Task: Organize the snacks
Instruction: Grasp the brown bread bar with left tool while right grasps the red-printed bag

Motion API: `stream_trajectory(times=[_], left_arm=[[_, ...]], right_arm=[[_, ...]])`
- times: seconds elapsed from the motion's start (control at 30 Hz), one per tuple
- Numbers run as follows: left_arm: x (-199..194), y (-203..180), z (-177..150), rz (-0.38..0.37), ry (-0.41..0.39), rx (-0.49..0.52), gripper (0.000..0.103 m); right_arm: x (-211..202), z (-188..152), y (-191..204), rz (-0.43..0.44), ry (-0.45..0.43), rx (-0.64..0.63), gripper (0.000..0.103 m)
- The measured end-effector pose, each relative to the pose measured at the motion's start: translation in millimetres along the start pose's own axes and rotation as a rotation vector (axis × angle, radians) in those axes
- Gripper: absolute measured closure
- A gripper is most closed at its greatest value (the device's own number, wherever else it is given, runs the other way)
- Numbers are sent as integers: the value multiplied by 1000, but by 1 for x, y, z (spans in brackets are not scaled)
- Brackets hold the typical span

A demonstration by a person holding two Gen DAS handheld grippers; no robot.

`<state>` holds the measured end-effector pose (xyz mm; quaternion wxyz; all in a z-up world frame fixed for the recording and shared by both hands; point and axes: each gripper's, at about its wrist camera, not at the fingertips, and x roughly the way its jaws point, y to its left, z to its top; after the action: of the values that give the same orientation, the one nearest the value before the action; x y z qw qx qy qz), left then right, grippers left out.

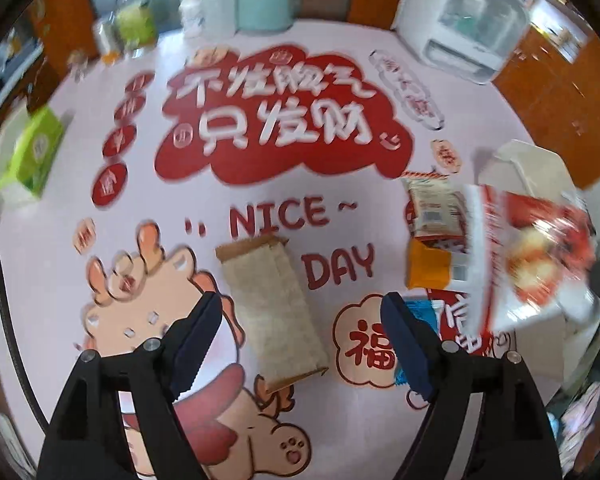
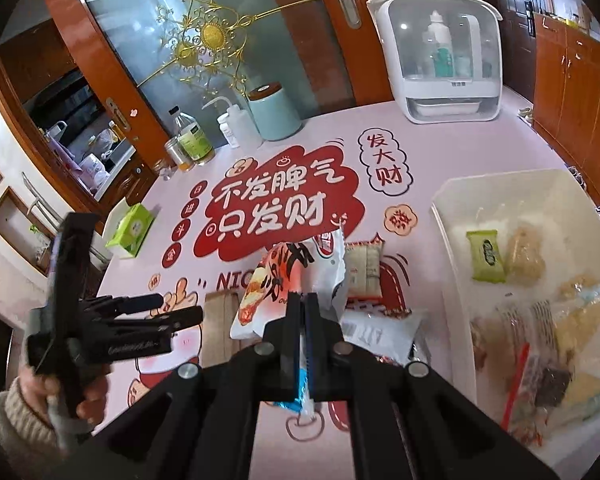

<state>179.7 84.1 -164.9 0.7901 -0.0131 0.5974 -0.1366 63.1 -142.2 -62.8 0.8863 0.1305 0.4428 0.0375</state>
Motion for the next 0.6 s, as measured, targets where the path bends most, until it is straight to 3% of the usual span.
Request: stream_trajectory(times=[0.27,0.3,0.4,0.6], left_arm=[[60,8,-8,122,90,-138,23],[64,8,-9,138,94,-147,24],[74,9,-11,144,117,-164,47],[73,9,-16,152,92,-187,50]], right_arm=[[-22,-8,-14,-6,-14,10,101],[-24,-8,-16,-6,-16,13,101],[-28,-7,-23,-8,-22,19,101],[-32,-8,-34,-6,-19,24,101]])
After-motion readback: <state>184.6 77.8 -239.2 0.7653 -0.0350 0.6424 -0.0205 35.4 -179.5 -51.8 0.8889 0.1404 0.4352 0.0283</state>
